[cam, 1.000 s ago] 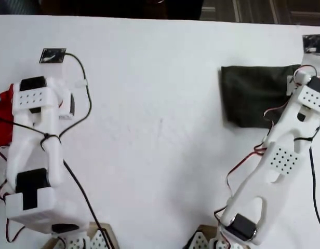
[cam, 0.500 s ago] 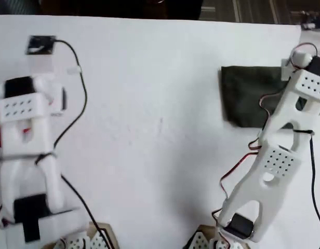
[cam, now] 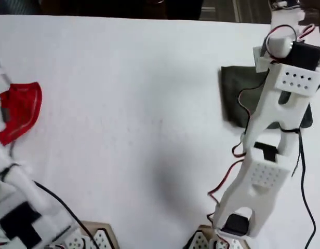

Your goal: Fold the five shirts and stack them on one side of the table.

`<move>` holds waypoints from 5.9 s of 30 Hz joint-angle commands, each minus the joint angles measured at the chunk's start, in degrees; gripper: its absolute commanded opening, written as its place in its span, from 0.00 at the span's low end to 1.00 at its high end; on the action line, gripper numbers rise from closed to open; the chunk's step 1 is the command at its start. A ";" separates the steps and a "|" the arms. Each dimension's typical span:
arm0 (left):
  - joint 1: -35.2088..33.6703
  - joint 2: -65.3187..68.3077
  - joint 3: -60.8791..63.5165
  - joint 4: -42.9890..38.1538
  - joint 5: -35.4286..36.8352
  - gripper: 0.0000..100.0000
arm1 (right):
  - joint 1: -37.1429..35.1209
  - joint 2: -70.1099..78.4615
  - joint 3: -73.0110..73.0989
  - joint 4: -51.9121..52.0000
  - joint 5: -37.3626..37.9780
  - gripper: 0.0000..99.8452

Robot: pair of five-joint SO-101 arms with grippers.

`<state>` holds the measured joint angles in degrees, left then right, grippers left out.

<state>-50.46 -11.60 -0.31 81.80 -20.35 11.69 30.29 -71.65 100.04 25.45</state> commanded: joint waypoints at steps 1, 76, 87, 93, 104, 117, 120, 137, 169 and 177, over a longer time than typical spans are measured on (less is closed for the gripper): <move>-5.27 7.03 -10.95 0.26 -0.70 0.25 | -1.45 -9.98 4.40 1.45 -2.02 0.29; 64.88 -8.35 -18.86 18.02 6.51 0.03 | 4.53 -81.19 123.52 -28.26 2.02 0.21; 57.14 -8.35 -18.33 6.33 6.77 0.03 | -8.04 -81.19 123.60 -28.26 2.11 0.21; 57.85 -7.91 -18.15 -2.64 6.59 0.03 | -20.79 -81.10 123.60 -32.92 1.67 0.21; 47.65 -8.00 -1.89 -7.30 6.42 0.03 | -17.19 -81.10 123.87 -34.33 1.93 0.21; 17.23 -8.18 1.36 -16.53 5.71 0.03 | -20.79 -81.01 123.87 -35.47 1.67 0.21; 11.69 -8.00 1.54 -13.63 -0.35 0.03 | -20.88 -81.01 123.87 -35.47 1.67 0.21; -13.54 -8.53 16.57 -9.76 -28.31 0.20 | -20.88 -81.01 123.60 -35.47 1.76 0.21; 42.55 12.31 -0.13 -8.88 -0.62 0.21 | -20.53 -81.01 123.96 -35.21 1.76 0.21; 46.24 28.92 -19.56 3.16 -3.69 0.21 | -20.53 -81.10 123.96 -35.21 1.76 0.21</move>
<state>-5.54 14.24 -12.26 80.84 -22.64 -8.88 -49.19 52.48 65.49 27.12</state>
